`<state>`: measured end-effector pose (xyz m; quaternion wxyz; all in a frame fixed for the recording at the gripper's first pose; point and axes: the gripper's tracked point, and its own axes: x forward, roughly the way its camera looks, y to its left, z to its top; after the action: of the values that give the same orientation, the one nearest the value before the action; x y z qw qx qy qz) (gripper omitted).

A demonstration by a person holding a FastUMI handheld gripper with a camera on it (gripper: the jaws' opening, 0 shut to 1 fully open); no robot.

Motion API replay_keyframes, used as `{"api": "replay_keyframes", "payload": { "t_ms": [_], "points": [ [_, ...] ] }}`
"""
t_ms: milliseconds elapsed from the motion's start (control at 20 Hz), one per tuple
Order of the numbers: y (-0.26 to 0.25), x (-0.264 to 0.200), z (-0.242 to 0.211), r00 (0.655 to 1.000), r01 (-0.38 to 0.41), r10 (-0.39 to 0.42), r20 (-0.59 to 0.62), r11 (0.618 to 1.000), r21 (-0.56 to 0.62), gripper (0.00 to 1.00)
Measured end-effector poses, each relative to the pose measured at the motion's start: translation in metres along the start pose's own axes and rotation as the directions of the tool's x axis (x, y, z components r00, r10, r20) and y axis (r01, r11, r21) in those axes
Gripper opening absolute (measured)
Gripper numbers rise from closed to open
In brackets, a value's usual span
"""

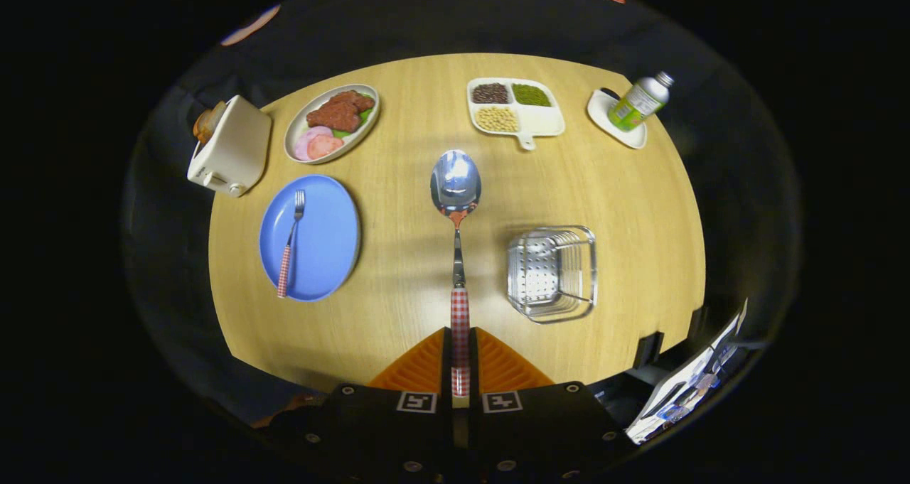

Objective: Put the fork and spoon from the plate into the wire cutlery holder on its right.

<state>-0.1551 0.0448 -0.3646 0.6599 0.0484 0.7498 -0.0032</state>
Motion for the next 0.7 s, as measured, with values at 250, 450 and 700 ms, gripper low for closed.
{"api": "replay_keyframes", "payload": {
  "t_ms": [250,450,700],
  "points": [
    [-0.043,-0.004,-0.025,0.994,-0.02,0.019,-0.111,1.0,-0.007,0.09],
    [-0.065,0.002,-0.04,0.972,-0.037,0.024,-0.235,0.998,-0.052,0.09],
    [-0.079,0.005,-0.051,0.91,-0.068,0.014,-0.415,0.991,-0.116,0.09]
  ]
}}
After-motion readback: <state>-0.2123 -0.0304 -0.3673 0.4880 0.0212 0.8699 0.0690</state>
